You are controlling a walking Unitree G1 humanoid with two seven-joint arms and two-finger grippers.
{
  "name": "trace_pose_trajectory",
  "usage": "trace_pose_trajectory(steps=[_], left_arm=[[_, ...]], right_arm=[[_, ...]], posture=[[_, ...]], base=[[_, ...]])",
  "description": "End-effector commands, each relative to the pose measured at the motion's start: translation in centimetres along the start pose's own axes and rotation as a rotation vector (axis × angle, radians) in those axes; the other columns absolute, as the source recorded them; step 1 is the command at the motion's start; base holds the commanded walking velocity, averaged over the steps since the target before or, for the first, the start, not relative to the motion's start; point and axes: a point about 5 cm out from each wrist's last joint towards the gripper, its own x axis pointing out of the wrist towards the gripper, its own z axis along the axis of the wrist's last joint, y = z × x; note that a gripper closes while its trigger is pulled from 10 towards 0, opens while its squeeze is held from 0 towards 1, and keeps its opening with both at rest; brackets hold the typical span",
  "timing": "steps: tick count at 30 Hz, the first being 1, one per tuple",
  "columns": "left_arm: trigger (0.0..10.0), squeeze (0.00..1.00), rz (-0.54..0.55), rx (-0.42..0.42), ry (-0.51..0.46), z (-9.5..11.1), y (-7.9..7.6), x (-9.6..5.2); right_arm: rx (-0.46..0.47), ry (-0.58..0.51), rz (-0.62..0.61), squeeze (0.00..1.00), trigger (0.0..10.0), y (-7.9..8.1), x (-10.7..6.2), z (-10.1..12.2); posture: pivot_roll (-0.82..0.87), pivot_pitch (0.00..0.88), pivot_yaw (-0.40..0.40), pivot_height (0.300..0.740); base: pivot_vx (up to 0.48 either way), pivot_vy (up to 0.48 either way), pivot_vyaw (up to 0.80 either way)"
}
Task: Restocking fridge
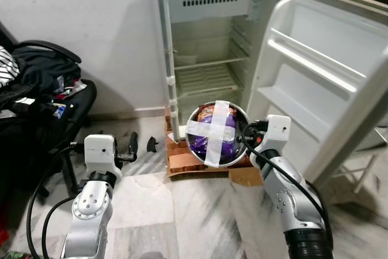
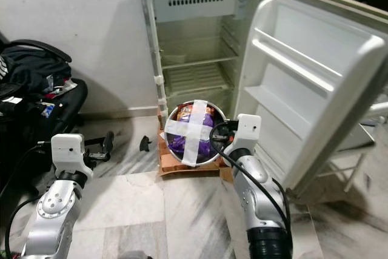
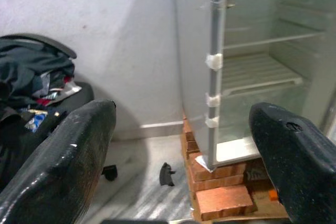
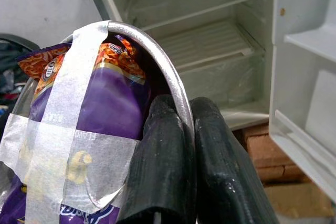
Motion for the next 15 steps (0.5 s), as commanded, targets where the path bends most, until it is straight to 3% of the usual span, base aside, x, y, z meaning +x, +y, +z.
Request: trace_pose_trajectory(steps=[1, 15], left_arm=[[10.0, 0.0, 0.001, -0.008, -0.02, 0.53, 0.17, 0.28], [10.0, 0.0, -0.013, -0.036, -0.014, 0.46, -0.26, 0.16]], right_arm=[[-0.003, -0.043, 0.008, 0.0, 10.0, 0.52, 0.31, 1.0], [-0.015, -0.041, 0.008, 0.0, 10.0, 0.55, 0.39, 0.9]], posture=[[0.1, 0.021, -0.003, 0.74], [0.1, 0.023, -0.006, 0.74]], base=[[0.45, 0.0, 0.0], [0.435, 0.0, 0.0]])
